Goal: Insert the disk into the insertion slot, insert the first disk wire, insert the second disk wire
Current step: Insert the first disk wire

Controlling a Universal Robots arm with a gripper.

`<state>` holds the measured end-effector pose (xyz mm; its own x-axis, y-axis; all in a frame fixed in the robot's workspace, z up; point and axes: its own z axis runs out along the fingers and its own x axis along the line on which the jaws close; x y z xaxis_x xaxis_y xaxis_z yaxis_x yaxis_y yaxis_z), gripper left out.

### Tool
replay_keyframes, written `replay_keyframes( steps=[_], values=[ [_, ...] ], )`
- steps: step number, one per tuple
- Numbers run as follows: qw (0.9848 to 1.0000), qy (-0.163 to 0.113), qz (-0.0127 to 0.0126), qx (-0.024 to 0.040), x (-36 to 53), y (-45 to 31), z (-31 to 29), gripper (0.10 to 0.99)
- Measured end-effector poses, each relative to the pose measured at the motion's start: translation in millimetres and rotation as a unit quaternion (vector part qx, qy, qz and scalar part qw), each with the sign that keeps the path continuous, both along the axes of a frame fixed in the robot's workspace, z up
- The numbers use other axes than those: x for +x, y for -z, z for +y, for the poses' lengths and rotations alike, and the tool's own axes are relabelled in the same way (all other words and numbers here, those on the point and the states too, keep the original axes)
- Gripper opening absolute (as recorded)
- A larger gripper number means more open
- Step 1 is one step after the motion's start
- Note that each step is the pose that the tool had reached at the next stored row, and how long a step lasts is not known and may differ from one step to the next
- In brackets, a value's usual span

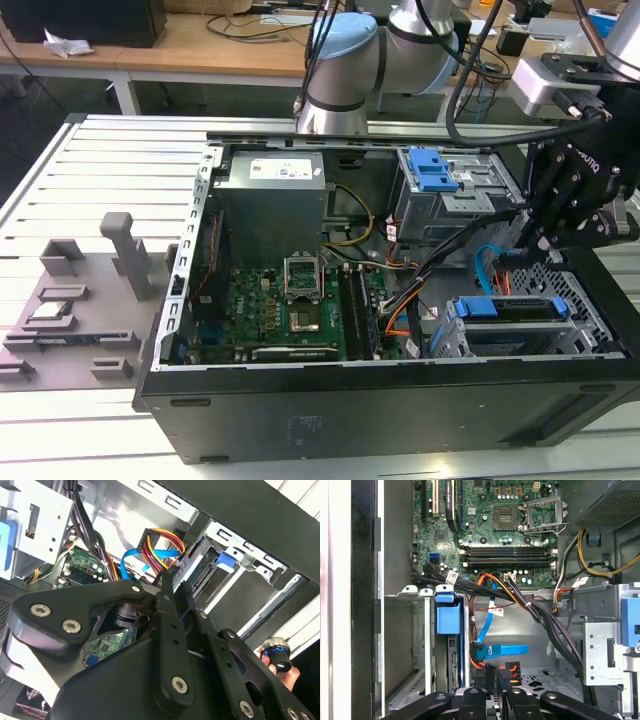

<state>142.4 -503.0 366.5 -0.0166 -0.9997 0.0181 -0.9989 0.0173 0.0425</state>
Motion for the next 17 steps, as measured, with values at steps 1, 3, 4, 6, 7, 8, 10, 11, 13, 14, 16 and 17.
replay_keyframes(
  steps=[1, 3, 4, 6, 7, 8, 10, 11, 13, 14, 16, 17],
  values=[
    [1.0000, 0.000, 0.0002, -0.0028, 0.1, 2.2, 1.4, 0.239],
    [1.0000, 0.000, 0.0006, -0.0040, 0.1, 5.4, 3.4, 0.239],
    [1.0000, 0.000, 0.0008, -0.0041, 0.1, 6.6, 3.9, 0.239],
    [1.0000, 0.000, 0.0014, -0.0042, 0.2, 11.4, 5.3, 0.239],
    [1.0000, 0.000, 0.0014, -0.0049, 0.2, 11.9, 5.3, 0.239],
    [1.0000, 0.000, 0.0014, -0.0060, 0.2, 12.0, 5.2, 0.239],
    [1.0000, 0.000, 0.0014, -0.0063, 0.2, 12.0, 5.2, 0.239],
    [1.0000, 0.000, 0.0014, -0.0063, 0.2, 12.0, 5.2, 0.227],
    [1.0000, 0.000, 0.0014, -0.0064, 0.2, 12.0, 5.2, 0.165],
    [1.0000, 0.000, 0.0014, -0.0065, 0.2, 12.0, 5.2, 0.165],
    [1.0000, 0.000, 0.0015, -0.0066, 0.2, 12.0, 5.2, 0.165],
    [1.0000, 0.000, 0.0014, -0.0065, 0.2, 12.1, 4.4, 0.165]
  ],
)
